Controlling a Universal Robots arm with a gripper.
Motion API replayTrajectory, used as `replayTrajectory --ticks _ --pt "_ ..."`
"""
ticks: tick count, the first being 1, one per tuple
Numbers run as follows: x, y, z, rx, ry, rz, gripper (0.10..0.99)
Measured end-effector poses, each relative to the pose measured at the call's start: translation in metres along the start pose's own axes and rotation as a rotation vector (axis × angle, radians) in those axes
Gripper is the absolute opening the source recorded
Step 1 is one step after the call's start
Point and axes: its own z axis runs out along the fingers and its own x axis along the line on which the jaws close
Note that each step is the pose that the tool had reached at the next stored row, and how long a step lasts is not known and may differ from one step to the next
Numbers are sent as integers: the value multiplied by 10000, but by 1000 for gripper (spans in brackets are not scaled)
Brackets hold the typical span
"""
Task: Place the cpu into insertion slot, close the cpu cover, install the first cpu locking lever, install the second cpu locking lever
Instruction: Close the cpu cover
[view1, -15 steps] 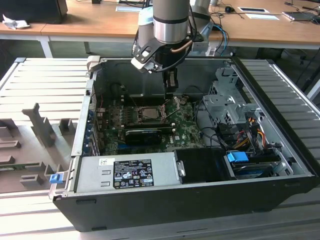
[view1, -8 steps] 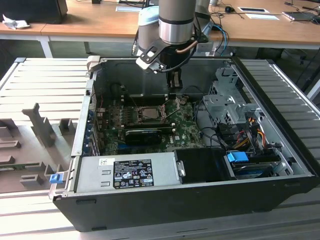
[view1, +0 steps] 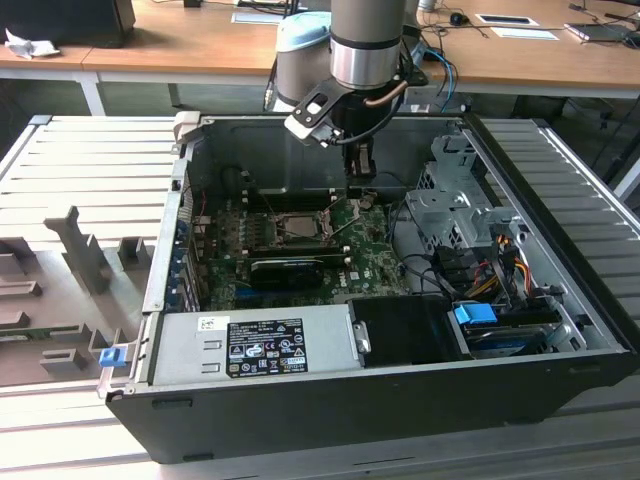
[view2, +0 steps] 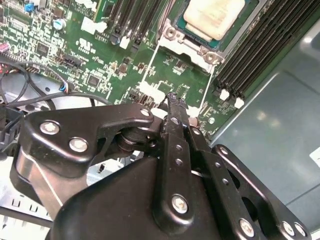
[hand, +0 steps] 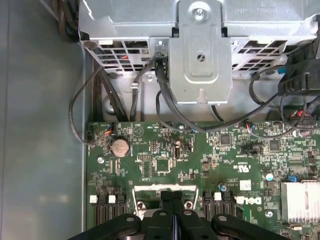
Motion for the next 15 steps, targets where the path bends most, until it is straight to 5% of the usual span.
replayTrajectory --ticks 15 --pt "3 193 14 7 0 0 106"
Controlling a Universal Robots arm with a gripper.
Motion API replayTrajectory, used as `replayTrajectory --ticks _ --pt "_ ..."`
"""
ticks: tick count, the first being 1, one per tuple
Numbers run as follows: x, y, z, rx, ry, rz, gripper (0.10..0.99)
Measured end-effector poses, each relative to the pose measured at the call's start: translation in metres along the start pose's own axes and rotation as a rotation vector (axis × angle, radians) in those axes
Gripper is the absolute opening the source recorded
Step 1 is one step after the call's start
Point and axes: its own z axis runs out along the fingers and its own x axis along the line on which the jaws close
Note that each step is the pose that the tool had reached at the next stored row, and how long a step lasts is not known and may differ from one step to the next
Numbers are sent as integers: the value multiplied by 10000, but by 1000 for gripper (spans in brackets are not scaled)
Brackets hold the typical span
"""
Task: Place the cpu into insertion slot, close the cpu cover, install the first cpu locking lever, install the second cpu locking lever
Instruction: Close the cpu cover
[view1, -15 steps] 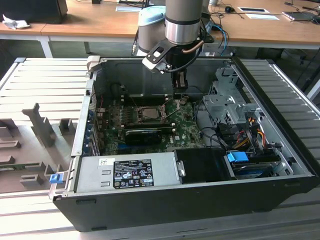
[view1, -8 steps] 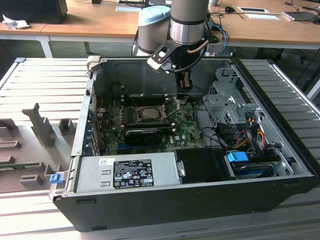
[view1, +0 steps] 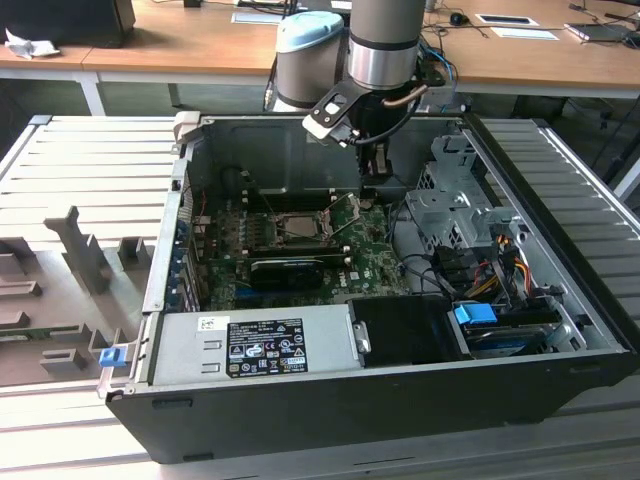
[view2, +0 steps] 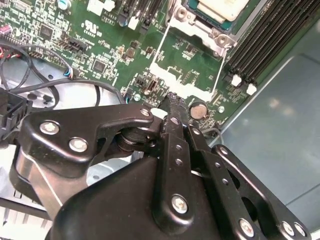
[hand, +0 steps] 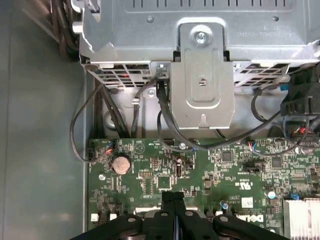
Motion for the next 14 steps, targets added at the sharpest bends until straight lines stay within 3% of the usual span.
replayTrajectory --ticks 14 --pt "3 232 17 3 0 1 106"
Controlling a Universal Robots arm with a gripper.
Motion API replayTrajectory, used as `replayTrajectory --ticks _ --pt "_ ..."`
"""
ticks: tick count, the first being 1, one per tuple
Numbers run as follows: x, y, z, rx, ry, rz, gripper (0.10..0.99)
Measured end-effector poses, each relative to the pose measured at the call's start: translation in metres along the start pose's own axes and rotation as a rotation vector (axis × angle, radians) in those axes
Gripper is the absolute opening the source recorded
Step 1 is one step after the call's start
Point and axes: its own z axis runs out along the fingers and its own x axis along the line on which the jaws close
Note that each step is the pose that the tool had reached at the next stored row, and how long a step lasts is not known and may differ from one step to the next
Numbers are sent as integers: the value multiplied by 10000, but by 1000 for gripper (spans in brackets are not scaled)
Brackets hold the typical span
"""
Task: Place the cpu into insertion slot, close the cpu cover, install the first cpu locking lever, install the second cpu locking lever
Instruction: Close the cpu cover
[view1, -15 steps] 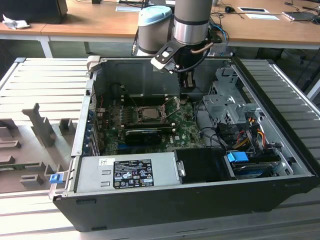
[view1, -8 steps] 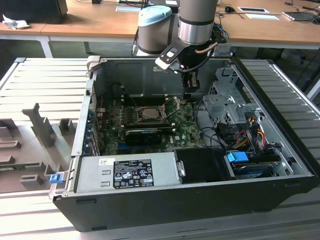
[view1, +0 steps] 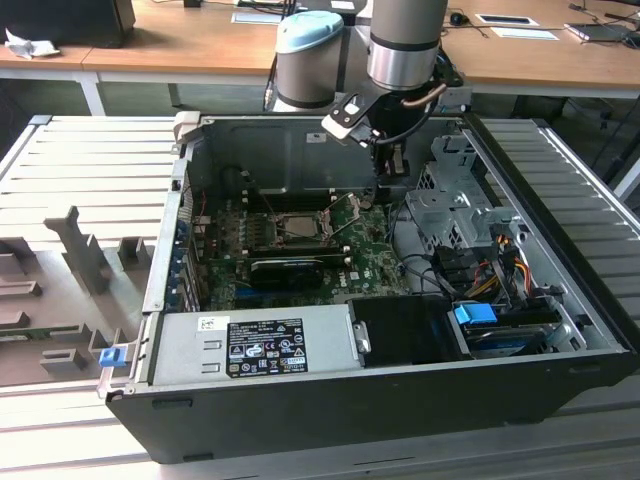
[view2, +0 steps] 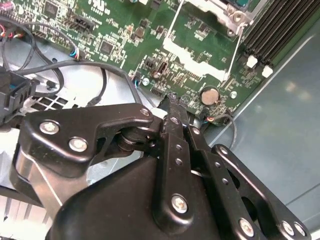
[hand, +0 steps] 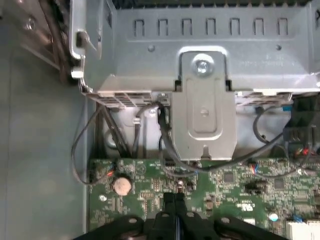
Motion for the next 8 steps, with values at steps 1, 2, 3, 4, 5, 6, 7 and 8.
replayTrajectory --ticks 1,2,3,4,5,6,7,8 --pt "0 10 1 0 0 0 106" --pt "1 30 5 0 1 -1 106" --pt "1 39 11 0 1 -1 106" --pt "0 39 21 0 0 -1 106" --pt "0 38 31 0 1 -1 106" --pt "0 36 34 1 -1 -1 106" --pt "0 31 35 1 -3 -1 106" --pt "0 16 46 0 2 -2 106"
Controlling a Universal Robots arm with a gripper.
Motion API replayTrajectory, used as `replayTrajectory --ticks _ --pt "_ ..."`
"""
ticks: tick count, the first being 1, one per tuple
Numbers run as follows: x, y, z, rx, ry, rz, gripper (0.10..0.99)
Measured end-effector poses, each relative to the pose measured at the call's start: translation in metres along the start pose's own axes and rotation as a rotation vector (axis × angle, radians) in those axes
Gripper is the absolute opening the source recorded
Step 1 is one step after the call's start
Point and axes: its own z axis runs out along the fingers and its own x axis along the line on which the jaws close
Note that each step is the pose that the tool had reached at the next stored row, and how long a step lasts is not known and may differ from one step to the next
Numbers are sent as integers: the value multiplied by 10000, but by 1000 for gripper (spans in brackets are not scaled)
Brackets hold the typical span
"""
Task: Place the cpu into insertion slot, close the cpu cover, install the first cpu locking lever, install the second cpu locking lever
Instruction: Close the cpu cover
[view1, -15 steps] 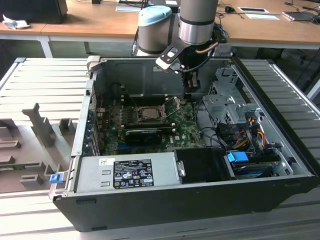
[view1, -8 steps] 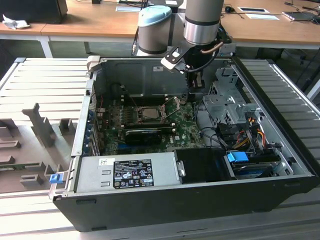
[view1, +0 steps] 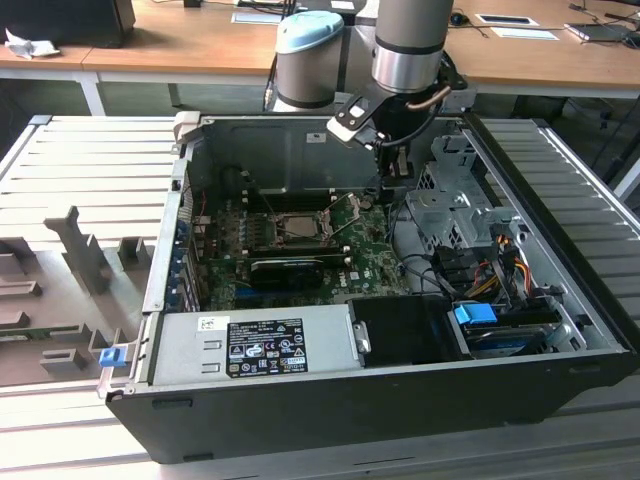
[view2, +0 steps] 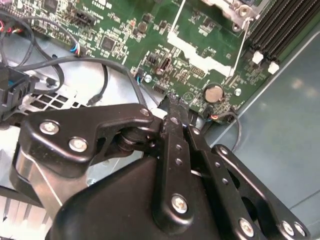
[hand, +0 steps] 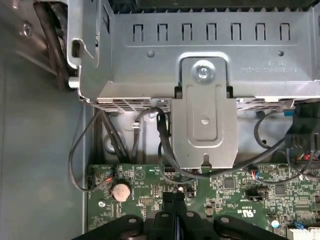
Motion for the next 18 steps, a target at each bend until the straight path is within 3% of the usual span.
replayTrajectory --ticks 2,5,18 --pt "-1 -60 70 1 -1 0 106" --pt "-2 -110 113 3 -2 -1 106" --pt "-5 -340 105 14 38 3 106"
